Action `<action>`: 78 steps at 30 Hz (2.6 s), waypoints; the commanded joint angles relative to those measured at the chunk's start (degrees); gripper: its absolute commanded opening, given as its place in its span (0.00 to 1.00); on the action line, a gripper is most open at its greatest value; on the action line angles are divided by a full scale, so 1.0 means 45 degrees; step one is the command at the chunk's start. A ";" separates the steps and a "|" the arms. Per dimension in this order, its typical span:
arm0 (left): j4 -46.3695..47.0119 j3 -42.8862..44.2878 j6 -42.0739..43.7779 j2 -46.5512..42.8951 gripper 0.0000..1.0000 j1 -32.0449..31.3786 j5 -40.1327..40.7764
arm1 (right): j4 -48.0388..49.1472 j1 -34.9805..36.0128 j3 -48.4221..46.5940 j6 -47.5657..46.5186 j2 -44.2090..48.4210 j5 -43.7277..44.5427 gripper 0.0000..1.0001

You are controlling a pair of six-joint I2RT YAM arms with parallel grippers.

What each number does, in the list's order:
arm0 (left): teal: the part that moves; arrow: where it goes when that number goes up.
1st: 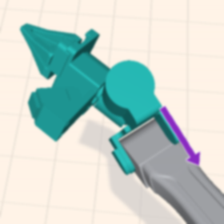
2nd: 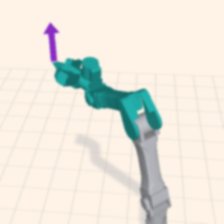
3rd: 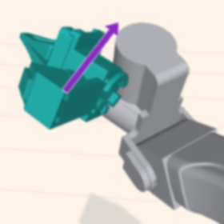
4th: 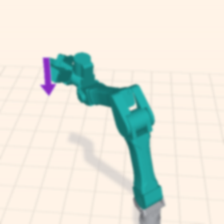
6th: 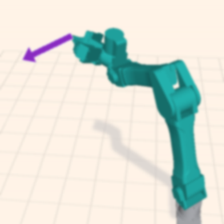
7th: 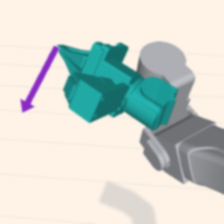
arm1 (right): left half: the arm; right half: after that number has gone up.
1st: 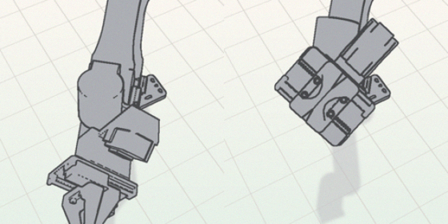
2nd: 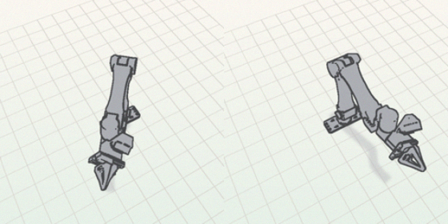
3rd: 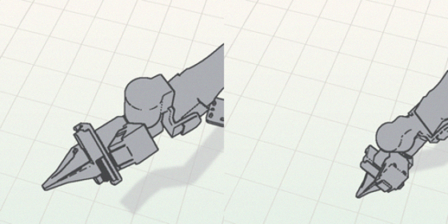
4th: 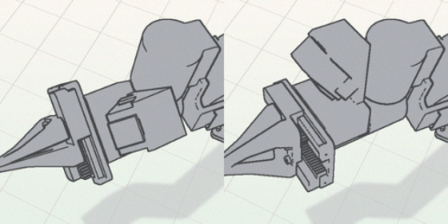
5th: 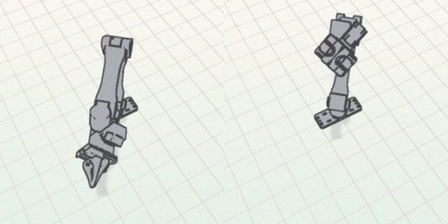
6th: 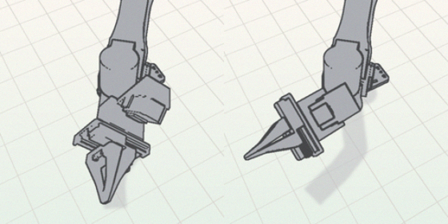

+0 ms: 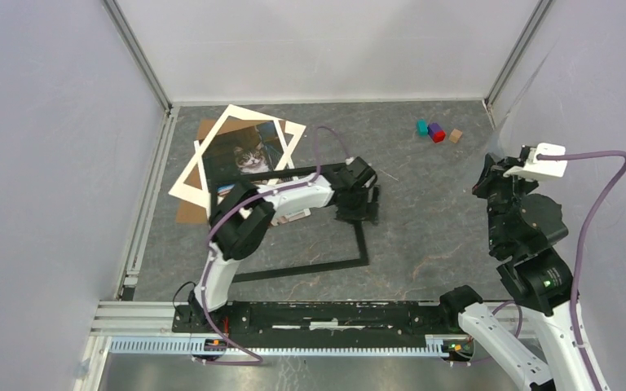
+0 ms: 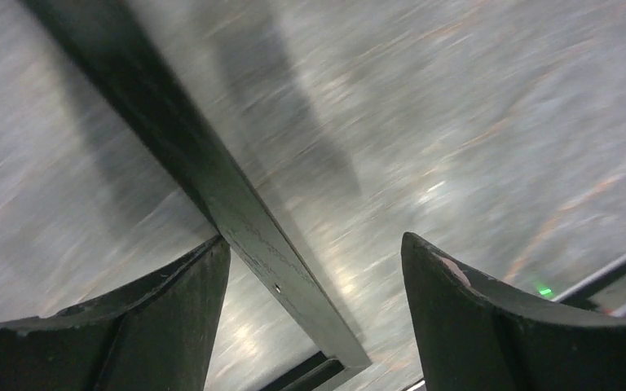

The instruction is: Put the photo into the frame

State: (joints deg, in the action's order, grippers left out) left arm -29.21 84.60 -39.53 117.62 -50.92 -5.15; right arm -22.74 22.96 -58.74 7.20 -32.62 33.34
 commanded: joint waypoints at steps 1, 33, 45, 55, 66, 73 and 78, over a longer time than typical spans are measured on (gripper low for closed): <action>0.1406 0.3403 -0.0995 0.2320 0.83 -0.0986 -0.2365 | 0.0291 -0.0025 -0.1387 -0.0331 -0.0135 -0.0348 0.00; -0.1619 -0.7418 0.1078 -1.0972 0.94 0.8639 -0.0508 | 0.2342 0.0707 -0.2732 0.3541 -0.5046 -0.8112 0.00; -0.1534 -0.8698 0.0577 -1.2224 0.95 1.1906 -0.0571 | 1.0241 0.2782 -0.1466 1.0752 -0.8067 -1.0003 0.00; -0.1850 -0.8201 0.1411 -1.3081 0.93 1.1674 0.0468 | 1.2368 0.0744 0.6429 1.5218 -0.6670 -0.6444 0.00; 0.0109 -0.9614 0.1004 -1.1878 0.94 1.0630 -0.1559 | 1.3911 0.0754 1.1147 1.5004 -0.6530 -0.5076 0.00; 0.1744 -0.9939 0.0112 -0.9891 0.89 0.9323 -0.3095 | 1.5271 0.0742 1.1639 1.4342 -0.7372 -0.5054 0.04; 0.2298 -1.0263 -0.0165 -0.9470 0.82 0.8970 -0.3282 | 1.6230 0.0753 1.1781 1.4299 -0.8242 -0.4991 0.15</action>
State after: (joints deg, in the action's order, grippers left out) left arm -24.43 39.22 -37.23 74.54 -9.82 -16.82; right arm 42.72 26.24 -6.61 73.12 -67.05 8.69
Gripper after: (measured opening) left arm 0.846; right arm 0.099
